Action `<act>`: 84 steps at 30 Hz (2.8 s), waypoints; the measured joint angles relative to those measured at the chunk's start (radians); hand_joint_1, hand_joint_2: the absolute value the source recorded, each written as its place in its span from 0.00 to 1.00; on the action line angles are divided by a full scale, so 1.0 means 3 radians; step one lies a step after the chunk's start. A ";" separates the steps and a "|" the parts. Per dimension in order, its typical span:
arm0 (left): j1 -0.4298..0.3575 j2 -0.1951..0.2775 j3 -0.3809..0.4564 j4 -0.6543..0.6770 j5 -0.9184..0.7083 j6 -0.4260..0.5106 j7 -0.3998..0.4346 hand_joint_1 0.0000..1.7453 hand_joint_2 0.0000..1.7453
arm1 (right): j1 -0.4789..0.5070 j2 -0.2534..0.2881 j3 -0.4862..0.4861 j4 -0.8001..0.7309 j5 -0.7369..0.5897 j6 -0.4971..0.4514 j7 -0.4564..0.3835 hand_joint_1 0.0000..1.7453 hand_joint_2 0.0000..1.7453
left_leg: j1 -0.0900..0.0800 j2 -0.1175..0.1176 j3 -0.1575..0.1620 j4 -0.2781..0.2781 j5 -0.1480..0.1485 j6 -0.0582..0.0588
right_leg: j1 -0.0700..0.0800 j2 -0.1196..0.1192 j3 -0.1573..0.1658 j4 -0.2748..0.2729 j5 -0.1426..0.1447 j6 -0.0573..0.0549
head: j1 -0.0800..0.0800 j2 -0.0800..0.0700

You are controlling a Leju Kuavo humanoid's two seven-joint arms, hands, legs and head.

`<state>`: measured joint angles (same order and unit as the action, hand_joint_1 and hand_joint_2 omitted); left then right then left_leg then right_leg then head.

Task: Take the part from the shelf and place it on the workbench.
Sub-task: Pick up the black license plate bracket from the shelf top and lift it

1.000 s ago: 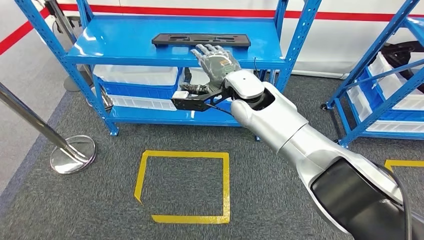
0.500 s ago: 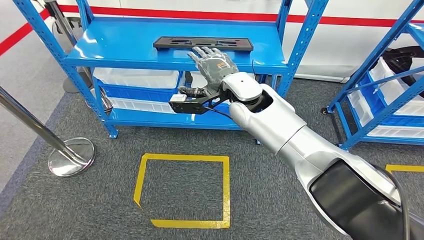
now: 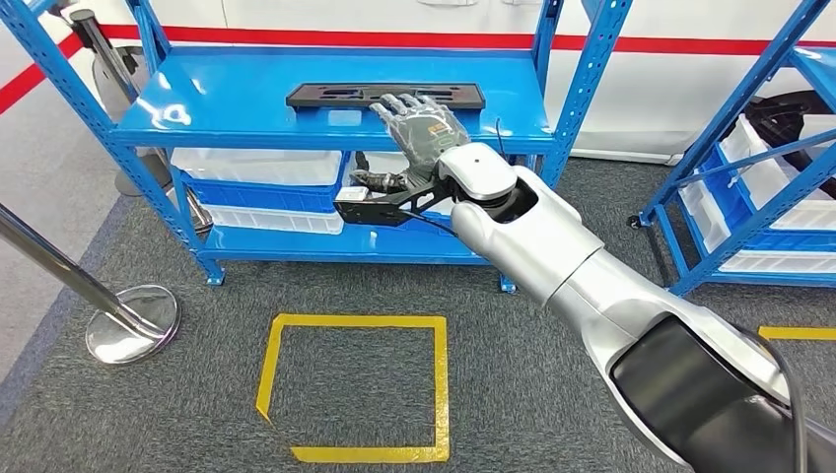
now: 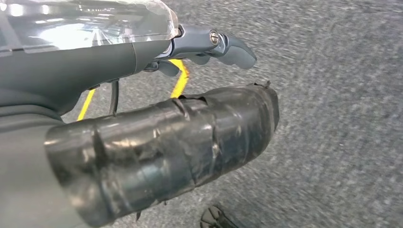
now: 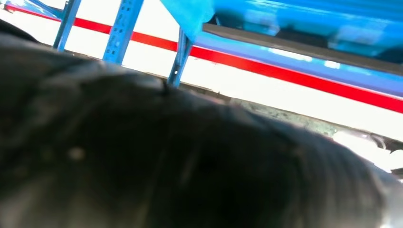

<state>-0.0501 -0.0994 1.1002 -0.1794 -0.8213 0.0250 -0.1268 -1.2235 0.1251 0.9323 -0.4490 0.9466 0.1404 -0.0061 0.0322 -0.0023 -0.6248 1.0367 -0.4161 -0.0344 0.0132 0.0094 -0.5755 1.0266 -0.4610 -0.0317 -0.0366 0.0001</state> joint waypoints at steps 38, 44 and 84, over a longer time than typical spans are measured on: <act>-0.0006 -0.0003 0.0001 0.0002 -0.0121 0.0105 -0.0092 0.00 0.00 | -0.0009 -0.0031 0.0001 -0.0030 0.0010 0.0027 -0.0024 0.00 0.00 | -0.0007 -0.0005 0.0074 -0.0025 -0.0079 0.0158 | -0.0026 -0.0010 -0.0271 0.0551 -0.0259 0.0076 | 0.0008 0.0000; -0.0006 -0.0015 0.0001 0.0002 -0.0121 0.0105 -0.0092 0.00 0.00 | 0.0012 -0.0043 0.0001 -0.0029 0.0010 0.0027 -0.0025 0.00 0.00 | -0.0025 -0.0018 0.0200 -0.0034 -0.0178 0.0167 | 0.0035 -0.0013 -0.0444 0.0449 0.0112 -0.0038 | 0.0008 0.0000; -0.0003 -0.0038 0.0001 0.0009 -0.0172 0.0136 -0.0097 0.00 0.00 | 0.0034 -0.0112 0.0002 0.0035 -0.0016 0.0068 -0.0029 0.00 0.00 | -0.0023 -0.0004 0.0014 0.0307 -0.0361 0.0063 | 0.0050 -0.0044 -0.0045 -0.0207 0.0231 -0.0159 | -0.0003 0.0000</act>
<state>-0.0509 -0.1107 1.1006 -0.1766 -0.8728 0.0659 -0.1560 -1.2132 0.0916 0.9328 -0.4386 0.9419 0.1609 -0.0149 0.0252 -0.0034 -0.6207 1.1288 -0.5243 -0.0155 0.0284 -0.0039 -0.5891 0.9646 -0.3917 -0.0794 -0.0375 0.0001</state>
